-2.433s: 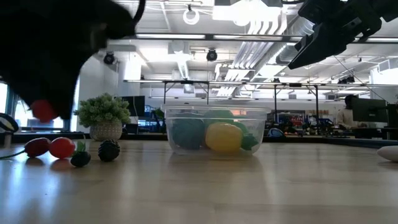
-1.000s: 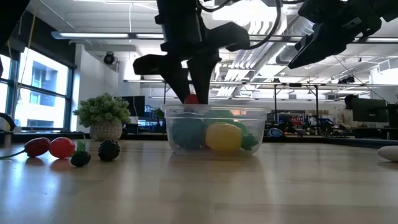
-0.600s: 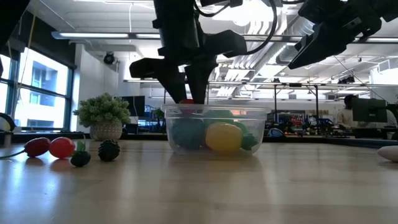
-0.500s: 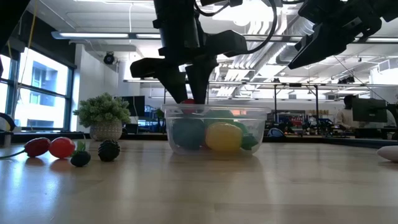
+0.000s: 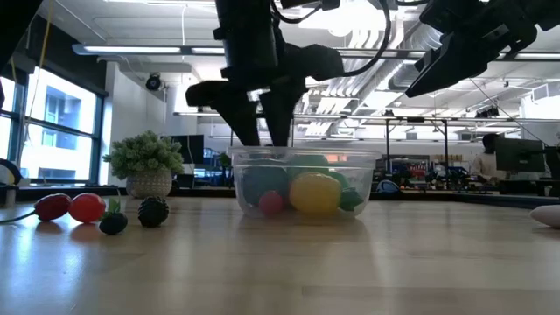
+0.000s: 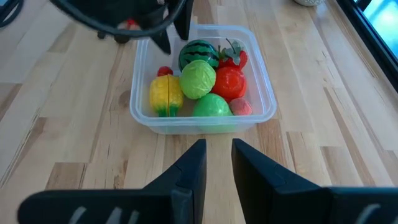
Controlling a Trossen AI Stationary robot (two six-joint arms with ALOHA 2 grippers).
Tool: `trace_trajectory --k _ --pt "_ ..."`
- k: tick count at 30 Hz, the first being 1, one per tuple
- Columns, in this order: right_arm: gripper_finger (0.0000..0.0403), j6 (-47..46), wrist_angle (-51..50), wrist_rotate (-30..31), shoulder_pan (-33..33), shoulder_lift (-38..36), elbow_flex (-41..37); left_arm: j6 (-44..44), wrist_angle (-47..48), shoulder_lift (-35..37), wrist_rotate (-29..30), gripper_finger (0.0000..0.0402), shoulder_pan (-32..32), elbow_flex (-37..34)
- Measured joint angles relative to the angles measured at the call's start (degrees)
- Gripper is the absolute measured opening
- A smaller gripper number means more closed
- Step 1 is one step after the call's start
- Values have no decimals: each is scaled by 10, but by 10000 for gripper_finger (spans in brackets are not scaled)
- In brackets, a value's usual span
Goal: Pick and placing Produce into tupperware
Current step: Put the left red cherry into the transparent bin
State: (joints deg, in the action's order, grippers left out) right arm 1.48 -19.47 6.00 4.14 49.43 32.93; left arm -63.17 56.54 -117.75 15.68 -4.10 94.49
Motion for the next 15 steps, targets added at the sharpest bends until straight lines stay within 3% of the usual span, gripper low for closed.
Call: trace_trajectory --k 7,12,15 --pt "67 0 0 0 0 0 0 -16 170 20 -28 161 -1 99" --pt "67 0 0 0 0 0 0 -120 320 22 -83 161 -18 160" --pt "67 0 0 0 0 0 0 -190 333 23 -88 161 -45 159"
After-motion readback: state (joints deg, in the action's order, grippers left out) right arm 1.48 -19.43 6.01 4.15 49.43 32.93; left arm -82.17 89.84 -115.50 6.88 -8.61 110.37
